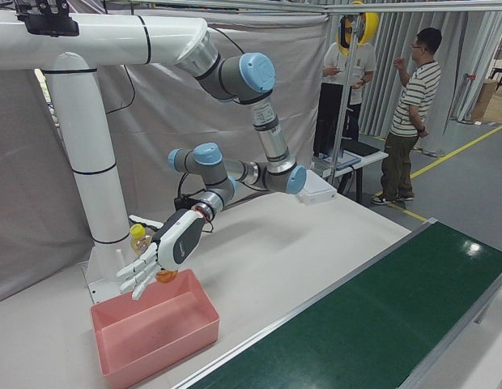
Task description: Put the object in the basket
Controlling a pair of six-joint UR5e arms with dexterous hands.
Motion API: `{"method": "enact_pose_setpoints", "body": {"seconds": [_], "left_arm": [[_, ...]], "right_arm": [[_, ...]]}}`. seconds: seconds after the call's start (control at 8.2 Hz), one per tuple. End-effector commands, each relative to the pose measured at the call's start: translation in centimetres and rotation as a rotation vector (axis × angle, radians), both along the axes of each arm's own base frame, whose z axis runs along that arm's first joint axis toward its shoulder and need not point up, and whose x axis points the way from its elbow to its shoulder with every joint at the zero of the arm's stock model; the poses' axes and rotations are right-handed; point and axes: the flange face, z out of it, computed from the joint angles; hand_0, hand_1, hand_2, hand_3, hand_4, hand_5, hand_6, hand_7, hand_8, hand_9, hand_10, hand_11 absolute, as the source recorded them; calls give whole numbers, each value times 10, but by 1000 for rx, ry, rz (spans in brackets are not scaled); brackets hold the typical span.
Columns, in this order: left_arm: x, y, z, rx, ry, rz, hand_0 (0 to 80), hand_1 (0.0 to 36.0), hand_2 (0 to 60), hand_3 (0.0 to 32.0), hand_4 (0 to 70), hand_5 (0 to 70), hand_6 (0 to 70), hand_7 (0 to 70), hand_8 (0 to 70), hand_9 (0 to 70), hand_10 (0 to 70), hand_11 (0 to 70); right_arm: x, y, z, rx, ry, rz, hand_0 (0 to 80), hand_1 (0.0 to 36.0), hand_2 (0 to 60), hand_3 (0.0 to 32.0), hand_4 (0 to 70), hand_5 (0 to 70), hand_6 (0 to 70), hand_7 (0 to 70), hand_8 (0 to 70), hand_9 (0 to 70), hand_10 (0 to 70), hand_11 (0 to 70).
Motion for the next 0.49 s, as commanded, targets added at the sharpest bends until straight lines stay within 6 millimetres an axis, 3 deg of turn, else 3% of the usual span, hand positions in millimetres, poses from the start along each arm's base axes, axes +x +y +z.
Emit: {"method": "enact_pose_setpoints", "body": {"seconds": [0.0,0.37], "left_arm": [[0,0,0,0,0,-1,720,131,0,0,6,47,4,50,0,0,1,25],[-2,-2,-1,-19,19,11,751,137,0,0,0,61,0,45,0,0,0,21]], "right_arm": [[0,0,0,0,0,0,0,0,0,0,0,0,0,0,0,0,0,0],[0,0,0,0,0,0,0,0,0,0,0,0,0,0,0,0,0,0]]}}
